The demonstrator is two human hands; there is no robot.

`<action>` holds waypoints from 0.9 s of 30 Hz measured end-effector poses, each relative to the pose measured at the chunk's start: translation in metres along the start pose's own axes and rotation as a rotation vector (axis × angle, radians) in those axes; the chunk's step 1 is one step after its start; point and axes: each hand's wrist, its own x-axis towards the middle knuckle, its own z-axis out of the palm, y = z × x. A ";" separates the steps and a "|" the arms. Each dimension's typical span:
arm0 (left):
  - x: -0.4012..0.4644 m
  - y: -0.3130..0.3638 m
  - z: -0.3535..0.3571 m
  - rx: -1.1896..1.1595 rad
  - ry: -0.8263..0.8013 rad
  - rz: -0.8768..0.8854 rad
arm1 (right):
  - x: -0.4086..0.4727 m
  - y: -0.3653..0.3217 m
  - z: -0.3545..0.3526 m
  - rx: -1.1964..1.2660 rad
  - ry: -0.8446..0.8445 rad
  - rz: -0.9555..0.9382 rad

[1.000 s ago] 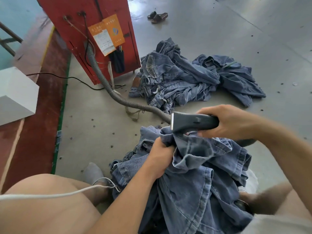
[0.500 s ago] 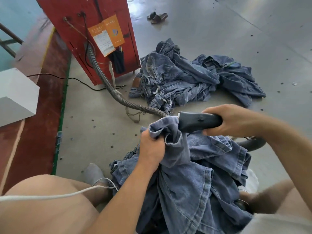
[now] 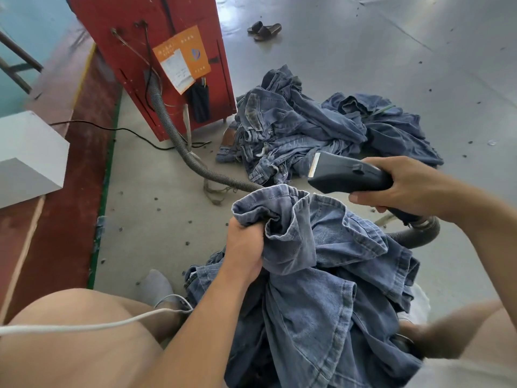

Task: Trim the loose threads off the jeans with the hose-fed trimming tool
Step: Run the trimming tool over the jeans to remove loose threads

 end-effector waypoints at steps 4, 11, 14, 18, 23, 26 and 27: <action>-0.002 0.002 0.000 -0.054 -0.105 -0.045 | 0.004 -0.003 0.012 -0.106 -0.134 0.002; -0.008 -0.010 0.007 -0.086 -0.295 -0.065 | 0.009 -0.015 0.023 -0.148 0.010 -0.090; -0.001 -0.008 0.002 -0.048 -0.261 -0.037 | 0.005 -0.013 0.019 -0.104 0.085 -0.088; 0.002 -0.016 0.000 0.544 0.010 0.355 | 0.002 -0.010 0.008 -0.016 0.186 -0.086; -0.009 -0.043 -0.011 1.445 0.028 0.861 | -0.001 -0.004 0.004 -0.067 0.094 -0.038; -0.032 -0.069 -0.009 1.627 -0.388 0.763 | 0.000 -0.003 0.007 -0.140 0.050 -0.017; -0.038 -0.074 -0.007 1.542 -0.467 0.703 | 0.001 -0.003 0.007 -0.161 0.038 -0.012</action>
